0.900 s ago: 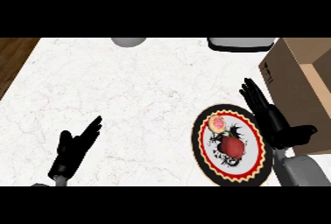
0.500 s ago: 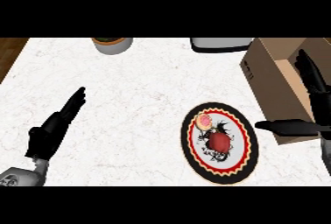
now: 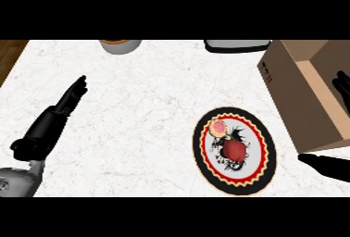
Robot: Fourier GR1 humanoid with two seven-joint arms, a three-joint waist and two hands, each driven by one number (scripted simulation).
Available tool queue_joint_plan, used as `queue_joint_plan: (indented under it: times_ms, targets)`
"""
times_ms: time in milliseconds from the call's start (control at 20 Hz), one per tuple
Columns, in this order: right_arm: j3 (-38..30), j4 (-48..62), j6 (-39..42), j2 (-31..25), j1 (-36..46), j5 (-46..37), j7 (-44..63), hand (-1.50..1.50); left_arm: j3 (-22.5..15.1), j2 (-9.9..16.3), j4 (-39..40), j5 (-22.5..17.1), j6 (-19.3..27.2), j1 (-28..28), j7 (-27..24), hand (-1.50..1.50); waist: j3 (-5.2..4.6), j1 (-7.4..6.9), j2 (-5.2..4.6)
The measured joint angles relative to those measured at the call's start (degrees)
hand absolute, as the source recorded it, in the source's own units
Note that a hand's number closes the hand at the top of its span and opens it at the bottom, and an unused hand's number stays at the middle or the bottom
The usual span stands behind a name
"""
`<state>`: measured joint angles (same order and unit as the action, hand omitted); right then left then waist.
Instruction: Pick the bell pepper from the plate and place it in the cardboard box
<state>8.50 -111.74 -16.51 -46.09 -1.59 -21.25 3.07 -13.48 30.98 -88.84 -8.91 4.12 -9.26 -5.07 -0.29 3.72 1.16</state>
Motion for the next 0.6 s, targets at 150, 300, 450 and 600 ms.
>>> queue_joint_plan:
  times_ms: [150, 300, 450, 600]
  targets:
    - [2.6, -7.1, 2.2, -2.8, -3.2, -7.2, 6.7, -1.5, 0.1, -0.2, 0.1, 0.2, -0.7, -0.6, -0.6, 0.0, 0.02, -0.78, -0.32]
    - [5.5, -11.2, 7.7, -5.8, -4.4, -12.5, 14.6, -1.5, 0.1, -0.2, 0.0, 0.5, -1.3, -1.7, -0.3, 0.0, 0.0, -1.68, -0.63]
    - [9.4, -15.0, 15.3, -8.0, -3.8, -15.9, 23.0, -1.5, -0.3, -0.8, 0.4, 0.9, -1.6, -2.9, -0.2, 0.0, -0.04, -2.61, -0.92]
    - [14.6, -17.8, 23.1, -7.7, -1.3, -18.8, 31.7, -1.5, -0.9, -1.5, 0.6, 1.2, -2.1, -3.5, -0.5, 0.0, -0.06, -3.88, -1.16]
